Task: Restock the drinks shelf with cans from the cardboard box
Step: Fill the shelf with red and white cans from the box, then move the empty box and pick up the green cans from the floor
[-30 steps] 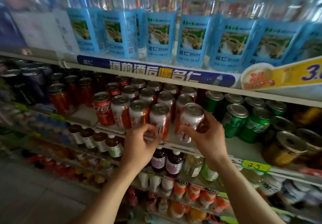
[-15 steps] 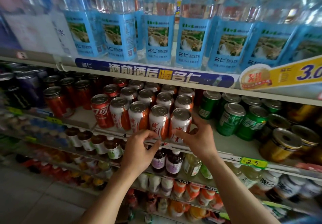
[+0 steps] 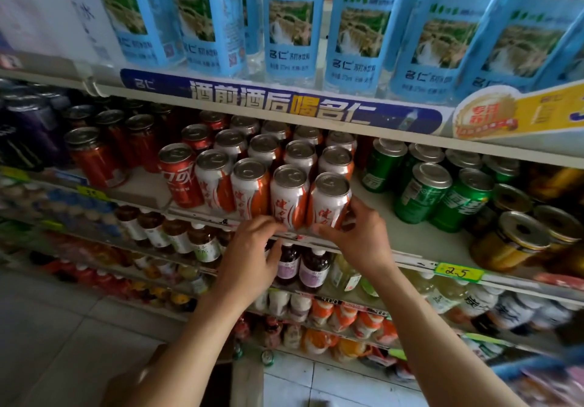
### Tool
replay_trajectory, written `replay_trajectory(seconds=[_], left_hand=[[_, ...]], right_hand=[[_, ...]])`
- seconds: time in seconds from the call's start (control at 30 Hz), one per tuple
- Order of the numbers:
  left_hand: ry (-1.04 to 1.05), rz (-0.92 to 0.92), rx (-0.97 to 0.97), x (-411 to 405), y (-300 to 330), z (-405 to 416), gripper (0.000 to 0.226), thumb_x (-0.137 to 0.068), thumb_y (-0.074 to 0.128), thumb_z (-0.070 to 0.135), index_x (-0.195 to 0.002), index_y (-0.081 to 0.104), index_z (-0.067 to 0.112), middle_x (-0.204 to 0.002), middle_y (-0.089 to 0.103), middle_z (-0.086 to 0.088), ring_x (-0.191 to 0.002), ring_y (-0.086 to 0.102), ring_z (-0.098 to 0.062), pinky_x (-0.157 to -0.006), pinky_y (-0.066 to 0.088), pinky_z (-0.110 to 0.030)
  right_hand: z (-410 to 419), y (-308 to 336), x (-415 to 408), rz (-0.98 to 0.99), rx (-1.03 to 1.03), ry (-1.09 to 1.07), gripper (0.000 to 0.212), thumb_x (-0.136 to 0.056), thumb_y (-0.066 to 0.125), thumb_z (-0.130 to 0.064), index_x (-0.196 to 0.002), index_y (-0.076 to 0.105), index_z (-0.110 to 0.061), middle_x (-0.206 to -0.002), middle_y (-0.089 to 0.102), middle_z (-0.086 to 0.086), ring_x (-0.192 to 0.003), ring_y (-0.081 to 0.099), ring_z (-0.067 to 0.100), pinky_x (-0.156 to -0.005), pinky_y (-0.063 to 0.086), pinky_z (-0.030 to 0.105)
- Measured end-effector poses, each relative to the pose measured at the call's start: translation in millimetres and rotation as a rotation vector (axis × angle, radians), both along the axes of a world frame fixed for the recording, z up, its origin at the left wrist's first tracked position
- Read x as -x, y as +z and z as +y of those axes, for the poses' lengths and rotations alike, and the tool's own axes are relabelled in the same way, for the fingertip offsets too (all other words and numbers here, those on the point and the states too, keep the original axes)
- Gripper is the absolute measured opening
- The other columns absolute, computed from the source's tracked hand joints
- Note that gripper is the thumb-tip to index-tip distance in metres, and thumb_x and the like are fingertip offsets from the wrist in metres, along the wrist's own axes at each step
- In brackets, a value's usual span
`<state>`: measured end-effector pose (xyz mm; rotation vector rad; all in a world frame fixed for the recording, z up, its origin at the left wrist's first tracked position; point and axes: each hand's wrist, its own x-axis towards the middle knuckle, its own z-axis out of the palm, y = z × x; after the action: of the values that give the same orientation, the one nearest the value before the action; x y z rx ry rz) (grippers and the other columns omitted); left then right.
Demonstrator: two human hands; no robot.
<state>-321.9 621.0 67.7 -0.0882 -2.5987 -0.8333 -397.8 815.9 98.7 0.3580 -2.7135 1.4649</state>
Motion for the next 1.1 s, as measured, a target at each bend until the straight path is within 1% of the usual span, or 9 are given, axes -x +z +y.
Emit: replay_trajectory(seconds=[0.27,0.33,0.4,0.5,0.63,0.77,0.87,1.0,1.1], left_hand=[[0.039,0.097,-0.197,-8,-11,-1,0.023,-0.086,0.066,0.006,-0.107,0.068,0.015,-0.107,0.058,0.009,-0.101,0.058,-0.005,-0.088,0.05,-0.023],[0.115,0.146,-0.281,-18,-22,-5,0.02,-0.087,0.065,0.007,-0.106,0.067,0.015,-0.1,0.057,0.009,-0.089,0.059,-0.005,-0.077,0.052,-0.021],[0.204,0.138,-0.372,-31,-47,-15,0.014,-0.089,0.063,0.011,-0.102,0.066,0.016,-0.091,0.06,0.006,-0.079,0.061,-0.01,-0.065,0.053,-0.026],[0.349,-0.098,-0.434,-54,-116,-31,0.009,-0.09,0.061,0.018,-0.098,0.064,0.019,-0.079,0.064,0.004,-0.071,0.063,-0.011,-0.064,0.054,-0.032],[0.548,-0.629,-0.557,-105,-220,-41,0.009,-0.086,0.068,0.022,-0.093,0.065,0.017,-0.08,0.068,0.0,-0.079,0.068,-0.021,-0.069,0.052,-0.031],[0.781,-0.977,-0.691,-164,-329,-32,0.023,-0.082,0.066,0.033,-0.093,0.065,0.013,-0.101,0.071,-0.012,-0.1,0.066,-0.029,-0.081,0.049,-0.034],[0.854,-1.056,-0.72,-194,-436,-18,0.042,-0.091,0.063,0.032,-0.125,0.058,0.009,-0.132,0.058,-0.008,-0.127,0.052,-0.026,-0.099,0.038,-0.027],[0.897,-1.003,-0.818,-205,-531,-12,0.054,-0.088,0.068,0.028,-0.136,0.051,0.011,-0.135,0.056,-0.009,-0.127,0.052,-0.024,-0.095,0.037,-0.021],[0.899,-0.993,-0.812,-214,-599,-18,0.066,-0.09,0.067,0.027,-0.148,0.037,0.015,-0.146,0.047,-0.007,-0.134,0.045,-0.024,-0.103,0.035,-0.024]], right_hand=[[-2,-11,-25,0.263,-0.023,-0.199,0.076,-0.066,0.089,-0.035,-0.128,0.05,-0.013,-0.117,0.056,-0.002,-0.103,0.055,0.013,-0.085,0.049,0.026],[-5,-8,-50,0.452,0.047,-0.241,0.056,-0.073,0.085,-0.027,-0.116,0.054,-0.009,-0.107,0.053,0.0,-0.09,0.053,0.016,-0.077,0.048,0.027],[-17,-20,-74,0.519,0.075,-0.032,0.03,-0.081,0.077,-0.022,-0.1,0.058,-0.008,-0.093,0.056,0.0,-0.079,0.054,0.015,-0.068,0.045,0.022],[-45,-72,-91,0.157,0.017,0.362,0.013,-0.084,0.074,-0.017,-0.088,0.063,-0.013,-0.078,0.06,-0.005,-0.068,0.058,0.009,-0.06,0.046,0.021],[-75,-182,-103,-0.448,-0.314,0.597,0.011,-0.084,0.074,-0.022,-0.092,0.068,-0.017,-0.073,0.061,-0.014,-0.066,0.057,-0.007,-0.063,0.041,0.014],[-84,-326,-119,-0.896,-0.603,0.754,0.023,-0.089,0.068,-0.028,-0.109,0.064,-0.019,-0.099,0.066,0.002,-0.083,0.063,0.015,-0.076,0.054,0.028],[-95,-468,-122,-0.96,-0.732,0.803,0.037,-0.083,0.074,-0.031,-0.116,0.057,-0.023,-0.117,0.064,0.005,-0.104,0.064,0.024,-0.093,0.053,0.039],[-128,-623,-110,-0.936,-0.716,0.718,0.104,-0.061,0.081,-0.05,-0.147,0.036,-0.012,-0.143,0.047,0.01,-0.113,0.055,0.023,-0.097,0.045,0.036],[-164,-700,-119,-0.958,-0.599,0.619,0.103,-0.068,0.083,-0.038,-0.151,0.026,-0.022,-0.146,0.043,0.01,-0.126,0.051,0.03,-0.105,0.046,0.048]])
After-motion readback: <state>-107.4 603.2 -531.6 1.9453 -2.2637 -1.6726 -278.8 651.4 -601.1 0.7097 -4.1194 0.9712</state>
